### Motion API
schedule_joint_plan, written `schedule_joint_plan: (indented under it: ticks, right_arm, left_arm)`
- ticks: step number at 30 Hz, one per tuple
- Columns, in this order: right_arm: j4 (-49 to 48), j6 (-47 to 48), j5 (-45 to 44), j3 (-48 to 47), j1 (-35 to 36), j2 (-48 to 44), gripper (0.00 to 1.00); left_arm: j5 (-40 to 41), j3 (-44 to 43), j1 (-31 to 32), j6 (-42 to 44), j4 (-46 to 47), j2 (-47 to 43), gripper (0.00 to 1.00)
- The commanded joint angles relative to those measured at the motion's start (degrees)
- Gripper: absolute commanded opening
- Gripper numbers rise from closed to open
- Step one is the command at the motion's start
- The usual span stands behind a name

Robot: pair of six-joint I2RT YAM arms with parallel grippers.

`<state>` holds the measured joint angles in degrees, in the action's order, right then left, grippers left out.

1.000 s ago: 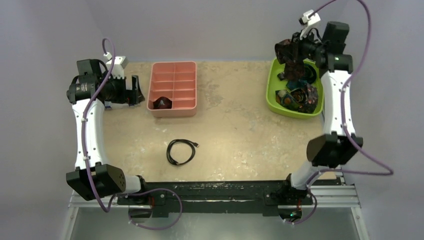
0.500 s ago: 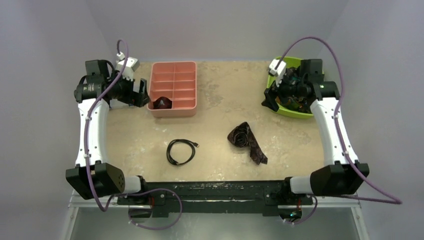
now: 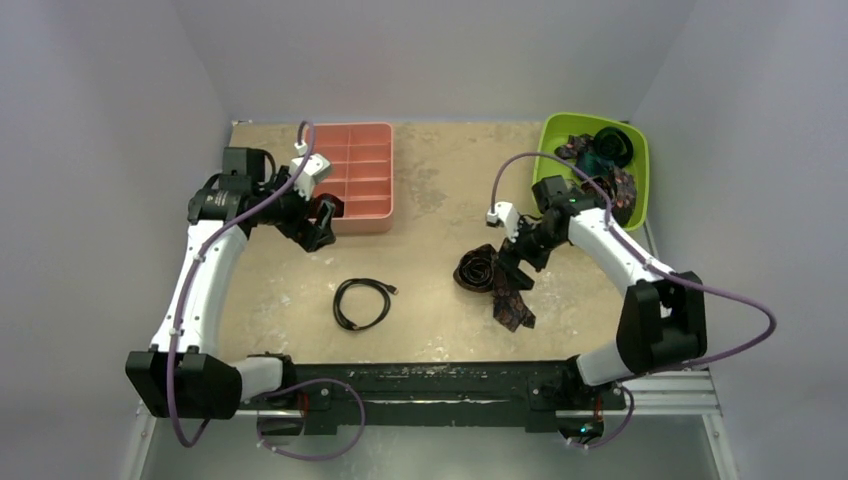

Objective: Roll the ties
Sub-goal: Place the tie at the center of the board, then flatten out the tie at the center of the board.

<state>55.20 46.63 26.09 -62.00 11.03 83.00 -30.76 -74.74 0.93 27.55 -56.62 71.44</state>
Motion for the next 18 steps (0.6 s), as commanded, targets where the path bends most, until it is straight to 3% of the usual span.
schedule_joint_plan:
  ticks: [1,5,9,11,14,16,18]
  right_arm:
    - [-12.1,-7.3,-4.8,2.8,5.7,4.3,0.99]
    - [-20.9,-10.5,-11.5,5.7,9.2,8.9,0.93]
    - [-27.6,-12.0,-16.4,8.8,12.2,9.8,0.80]
    - [-29.3,-10.6,-18.8,11.5,12.9,9.7,0.64]
    - [-26.3,-6.7,-17.3,12.7,12.8,9.8,0.27]
    - [-18.2,-3.7,-13.1,9.3,12.7,8.5,0.00]
    - [-10.6,-3.2,-7.7,3.3,12.8,5.6,0.00]
  left_arm:
    - [-3.3,3.2,0.5,-2.7,4.7,-3.8,1.00]
    - [-0.1,2.7,0.5,-3.5,6.3,-5.0,1.00]
    - [4.0,1.0,0.4,-4.8,6.4,-5.0,1.00]
    - [5.0,1.2,0.4,-5.1,6.8,-5.3,1.00]
    - [4.5,2.9,0.3,-6.2,9.3,-6.2,1.00]
    - [4.2,4.7,-0.4,-9.5,13.5,-7.2,1.00]
    - [1.4,5.7,-1.7,-12.5,16.9,-7.3,1.00]
